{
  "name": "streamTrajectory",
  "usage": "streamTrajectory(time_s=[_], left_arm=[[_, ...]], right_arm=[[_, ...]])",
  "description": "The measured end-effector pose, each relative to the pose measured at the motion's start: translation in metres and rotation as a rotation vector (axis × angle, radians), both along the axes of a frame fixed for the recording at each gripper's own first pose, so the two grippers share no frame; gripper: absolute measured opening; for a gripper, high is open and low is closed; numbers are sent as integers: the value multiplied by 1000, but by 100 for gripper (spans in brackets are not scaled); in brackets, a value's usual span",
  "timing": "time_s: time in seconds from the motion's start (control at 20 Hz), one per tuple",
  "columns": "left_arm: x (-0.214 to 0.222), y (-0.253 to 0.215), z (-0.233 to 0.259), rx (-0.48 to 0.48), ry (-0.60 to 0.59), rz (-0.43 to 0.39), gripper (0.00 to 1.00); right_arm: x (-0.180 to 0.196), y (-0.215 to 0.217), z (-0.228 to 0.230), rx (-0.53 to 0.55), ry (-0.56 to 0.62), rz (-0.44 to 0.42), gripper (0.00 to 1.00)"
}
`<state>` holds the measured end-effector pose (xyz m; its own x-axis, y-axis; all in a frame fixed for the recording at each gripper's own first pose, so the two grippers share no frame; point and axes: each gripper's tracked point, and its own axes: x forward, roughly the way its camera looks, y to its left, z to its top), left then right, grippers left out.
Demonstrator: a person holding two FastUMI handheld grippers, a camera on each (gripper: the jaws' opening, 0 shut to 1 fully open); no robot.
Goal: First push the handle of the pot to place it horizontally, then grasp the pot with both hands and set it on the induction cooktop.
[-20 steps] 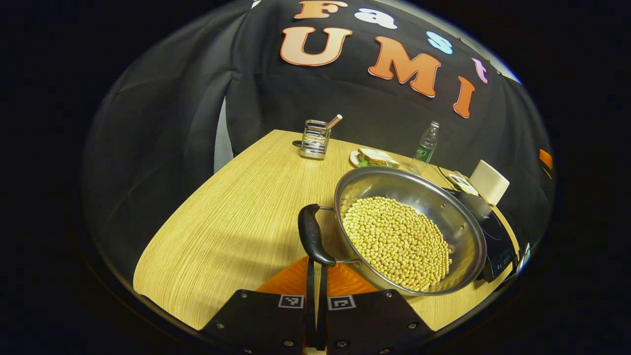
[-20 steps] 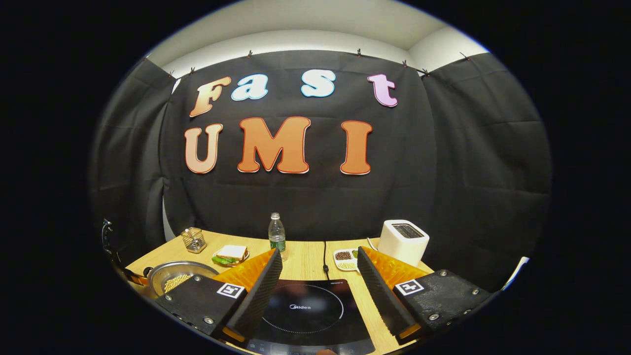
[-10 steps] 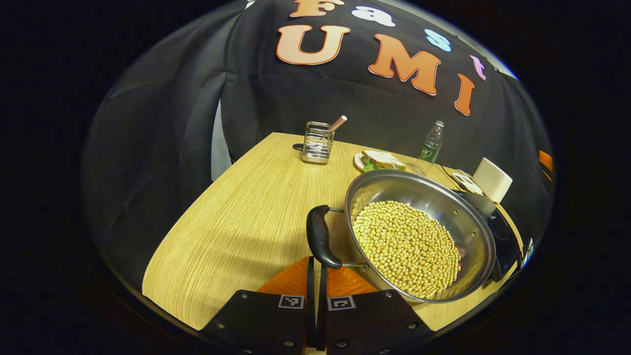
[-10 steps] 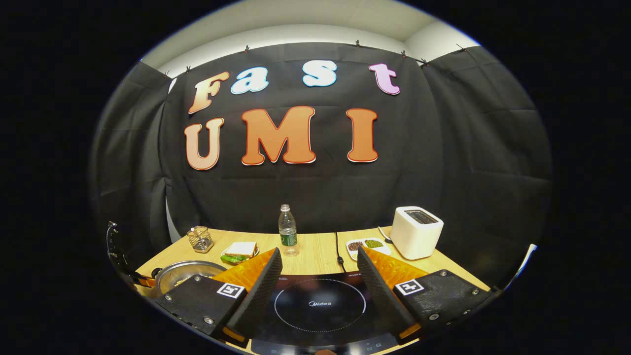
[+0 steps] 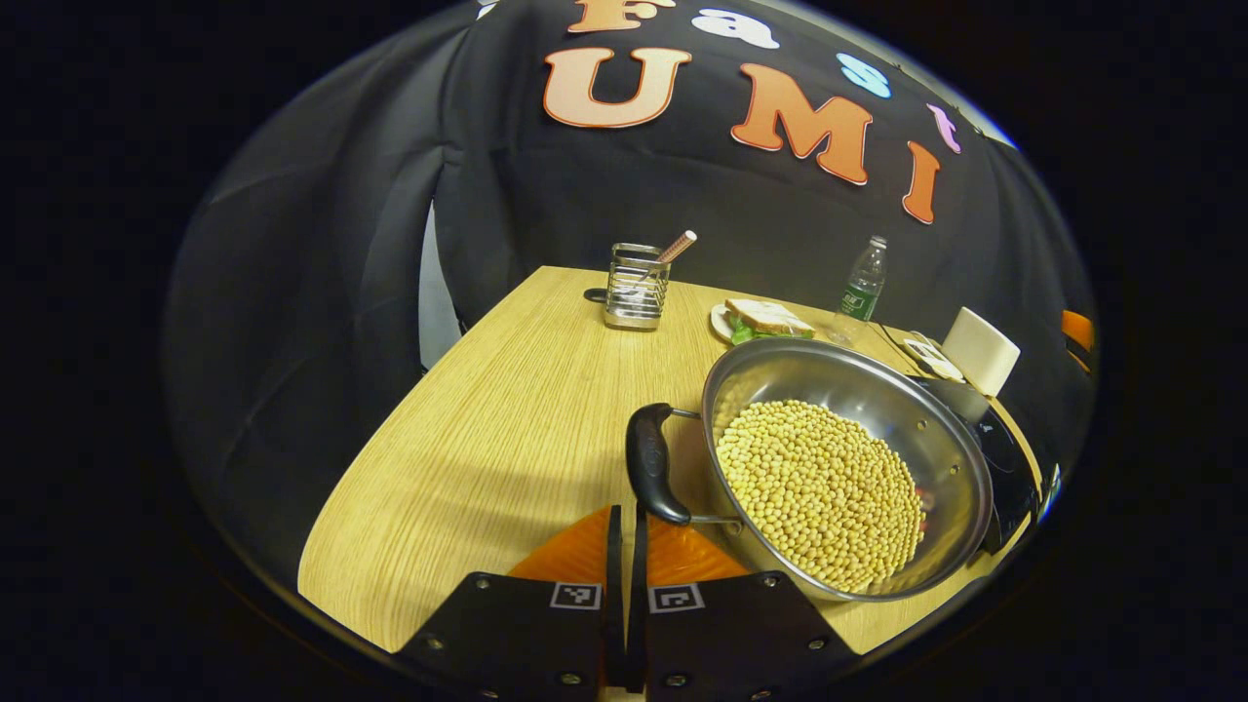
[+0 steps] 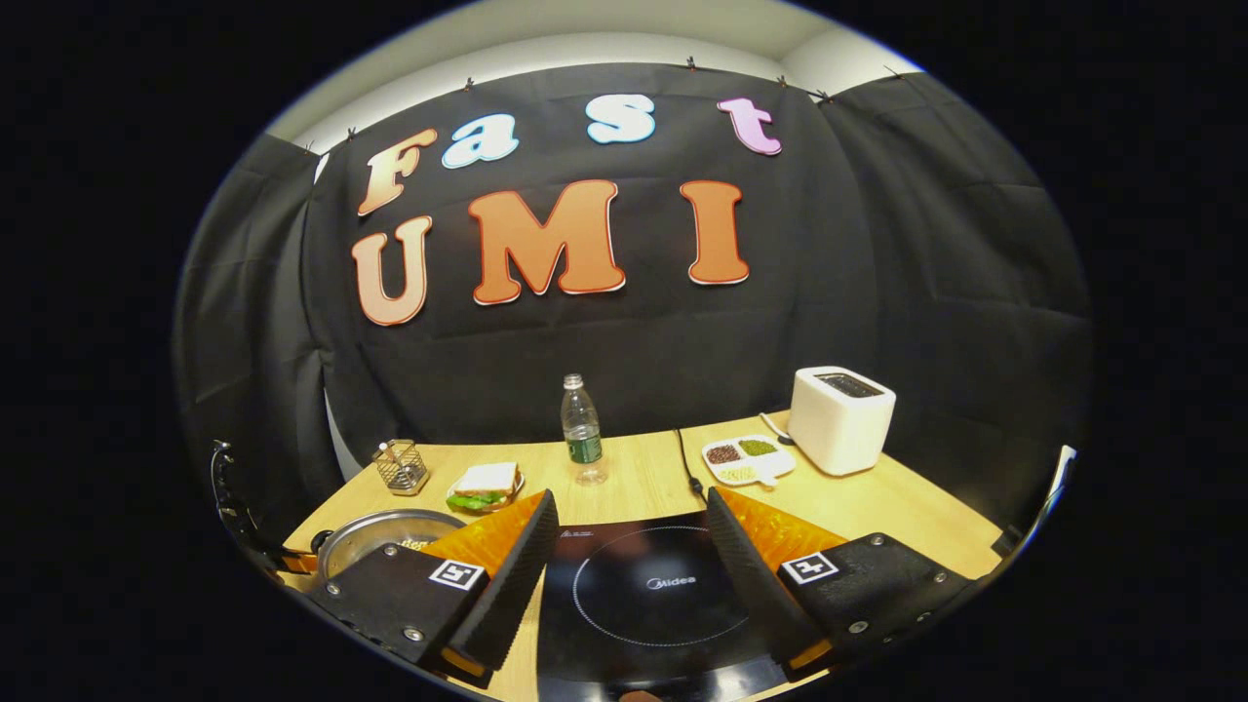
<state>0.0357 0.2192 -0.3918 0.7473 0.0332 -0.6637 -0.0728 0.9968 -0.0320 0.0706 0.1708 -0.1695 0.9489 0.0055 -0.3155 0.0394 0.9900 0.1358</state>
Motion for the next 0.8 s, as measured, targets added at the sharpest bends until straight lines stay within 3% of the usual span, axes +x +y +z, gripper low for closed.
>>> streamTrajectory(time_s=[0.3,0.35,0.5,0.7,0.75,0.8], left_arm=[[1,11,54,35,-144,16,2],[7,9,61,41,-162,7,2],[25,6,63,78,-179,-13,2],[41,-8,51,43,-167,-55,1],[42,-10,49,27,-163,-61,2],[44,-14,47,11,-158,-72,12]], right_arm=[[5,49,-36,0,62,49,95],[6,59,-44,3,79,57,100],[7,89,-74,-1,153,80,95],[7,117,-114,-81,257,124,96],[7,122,-123,-89,282,133,96],[7,127,-131,-92,307,143,96]])
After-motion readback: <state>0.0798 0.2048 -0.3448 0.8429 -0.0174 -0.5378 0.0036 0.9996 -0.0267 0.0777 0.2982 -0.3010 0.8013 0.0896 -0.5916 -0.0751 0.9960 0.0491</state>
